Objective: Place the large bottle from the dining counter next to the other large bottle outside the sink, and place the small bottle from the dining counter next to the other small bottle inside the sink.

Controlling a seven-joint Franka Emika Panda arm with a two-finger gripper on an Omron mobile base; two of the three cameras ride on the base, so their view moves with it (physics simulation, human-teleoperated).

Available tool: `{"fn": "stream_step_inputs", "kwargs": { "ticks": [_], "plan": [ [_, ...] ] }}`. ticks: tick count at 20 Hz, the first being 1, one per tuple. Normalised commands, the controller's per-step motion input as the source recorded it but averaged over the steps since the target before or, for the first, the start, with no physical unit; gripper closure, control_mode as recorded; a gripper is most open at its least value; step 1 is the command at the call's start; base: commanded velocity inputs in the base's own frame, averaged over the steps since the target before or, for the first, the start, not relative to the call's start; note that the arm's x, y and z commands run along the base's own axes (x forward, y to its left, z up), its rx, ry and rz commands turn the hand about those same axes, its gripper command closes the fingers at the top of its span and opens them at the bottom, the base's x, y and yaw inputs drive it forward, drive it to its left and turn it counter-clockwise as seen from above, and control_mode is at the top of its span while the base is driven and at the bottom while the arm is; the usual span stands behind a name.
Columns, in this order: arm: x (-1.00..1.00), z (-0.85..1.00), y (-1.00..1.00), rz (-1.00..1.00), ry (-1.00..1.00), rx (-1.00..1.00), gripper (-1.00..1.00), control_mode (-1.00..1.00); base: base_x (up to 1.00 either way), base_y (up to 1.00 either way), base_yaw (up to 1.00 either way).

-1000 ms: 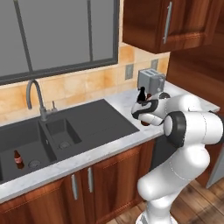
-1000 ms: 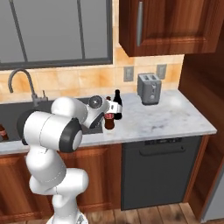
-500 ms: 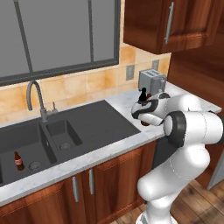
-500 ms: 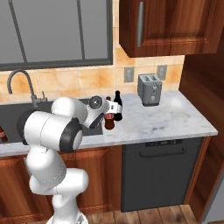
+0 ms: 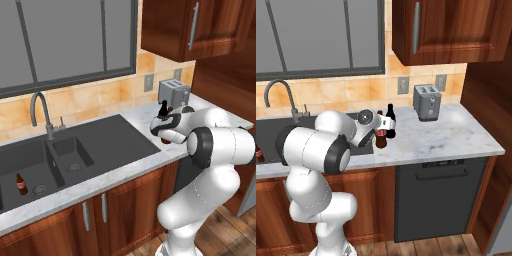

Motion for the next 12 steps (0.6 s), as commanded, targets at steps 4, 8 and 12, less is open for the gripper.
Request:
{"fn": "stream_step_inputs", "kwargs": {
  "ticks": [4, 8, 12],
  "plan": [
    [0.03, -0.05, 0.00, 0.00, 0.00, 0.00, 1.00, -1.00, 0.11, 0.00, 0.00],
    [0.05, -0.26, 0.00, 0.00, 0.00, 0.00, 1.00, -1.00, 0.00, 0.00, 0.00],
    [0.09, -0.31, 0.00, 0.00, 0.00, 0.00, 1.00, -1.00, 0.00, 0.00, 0.00]
  ]
}}
